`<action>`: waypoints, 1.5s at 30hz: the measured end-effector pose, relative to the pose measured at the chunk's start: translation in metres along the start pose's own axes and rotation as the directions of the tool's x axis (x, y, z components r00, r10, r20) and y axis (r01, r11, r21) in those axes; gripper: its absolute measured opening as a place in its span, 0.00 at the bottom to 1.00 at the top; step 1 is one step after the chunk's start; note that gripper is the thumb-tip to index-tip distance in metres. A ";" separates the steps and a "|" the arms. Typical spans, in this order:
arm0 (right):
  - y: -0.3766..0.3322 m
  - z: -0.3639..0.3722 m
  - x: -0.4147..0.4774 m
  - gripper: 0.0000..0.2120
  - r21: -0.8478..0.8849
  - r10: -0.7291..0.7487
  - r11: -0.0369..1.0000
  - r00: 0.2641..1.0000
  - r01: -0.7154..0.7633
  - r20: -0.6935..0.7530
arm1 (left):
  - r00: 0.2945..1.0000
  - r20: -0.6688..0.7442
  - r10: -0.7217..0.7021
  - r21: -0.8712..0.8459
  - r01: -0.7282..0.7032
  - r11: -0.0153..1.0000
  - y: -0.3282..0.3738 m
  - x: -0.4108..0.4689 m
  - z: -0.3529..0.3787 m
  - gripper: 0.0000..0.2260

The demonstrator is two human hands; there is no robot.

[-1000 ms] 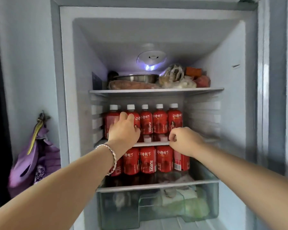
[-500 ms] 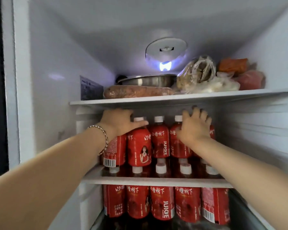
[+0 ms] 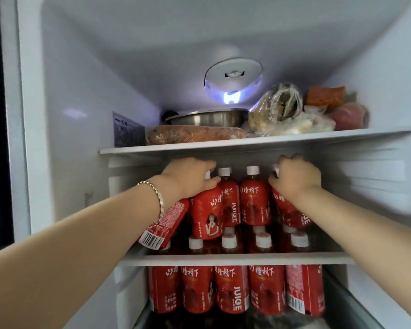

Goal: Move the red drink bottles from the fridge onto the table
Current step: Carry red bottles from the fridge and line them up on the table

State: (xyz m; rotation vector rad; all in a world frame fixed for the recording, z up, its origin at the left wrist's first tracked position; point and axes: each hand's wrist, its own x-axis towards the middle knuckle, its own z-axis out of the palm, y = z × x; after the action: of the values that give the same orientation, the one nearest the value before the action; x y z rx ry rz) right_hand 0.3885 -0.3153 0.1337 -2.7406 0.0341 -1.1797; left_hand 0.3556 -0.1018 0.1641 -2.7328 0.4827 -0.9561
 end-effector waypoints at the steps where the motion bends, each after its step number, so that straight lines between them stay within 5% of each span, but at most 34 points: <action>1: -0.002 -0.005 -0.006 0.18 -0.036 -0.033 0.999 0.999 0.032 -0.020 | 1.000 -0.026 -0.011 0.025 0.011 1.000 0.002 -0.004 -0.002 0.15; 7: -0.021 -0.018 -0.055 0.15 -0.257 -0.319 0.915 0.948 0.311 0.009 | 0.990 -0.118 0.071 0.307 -0.031 0.951 0.035 -0.043 -0.017 0.19; 11: -0.027 -0.039 -0.075 0.17 -0.170 -0.375 0.918 0.923 0.357 -0.090 | 0.977 -0.128 0.173 0.305 -0.127 0.944 0.049 -0.071 -0.025 0.21; 18: -0.060 -0.111 -0.104 0.08 -0.063 -0.332 0.943 0.924 0.326 -0.188 | 0.979 -0.204 -0.001 0.148 0.032 0.989 0.044 -0.109 -0.097 0.15; 26: -0.097 -0.152 -0.180 0.08 0.125 -0.487 0.865 0.873 0.486 -0.029 | 0.942 0.128 -0.309 0.099 0.298 0.949 0.083 -0.220 -0.133 0.15; 32: -0.114 -0.153 -0.289 0.12 0.365 -0.749 0.628 0.661 0.687 0.043 | 0.778 0.279 -0.563 0.185 0.532 0.826 0.124 -0.351 -0.125 0.15; 36: -0.133 -0.176 -0.368 0.13 0.512 -0.888 0.422 0.454 0.748 0.069 | 0.636 0.334 -0.696 0.336 0.609 0.718 0.148 -0.444 -0.143 0.15; 40: -0.164 -0.225 -0.452 0.14 0.597 -0.970 0.193 0.244 0.779 -0.005 | 0.537 0.279 -0.796 0.540 0.598 0.593 0.166 -0.552 -0.189 0.16; 42: -0.182 -0.262 -0.501 0.15 0.631 -0.985 0.064 0.149 0.773 -0.084 | 0.420 0.278 -0.864 0.616 0.613 0.495 0.182 -0.612 -0.232 0.17; 45: -0.201 -0.302 -0.558 0.16 0.640 -0.980 -0.069 0.069 0.765 -0.188 | 0.370 0.261 -0.892 0.698 0.565 0.439 0.207 -0.672 -0.282 0.16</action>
State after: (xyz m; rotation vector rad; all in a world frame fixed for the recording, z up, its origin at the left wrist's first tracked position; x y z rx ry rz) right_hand -0.2225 -0.1110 -0.0326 -1.9581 -2.1950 -0.4760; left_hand -0.3677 -0.0690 -0.0612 -2.4345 -1.1500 -0.1401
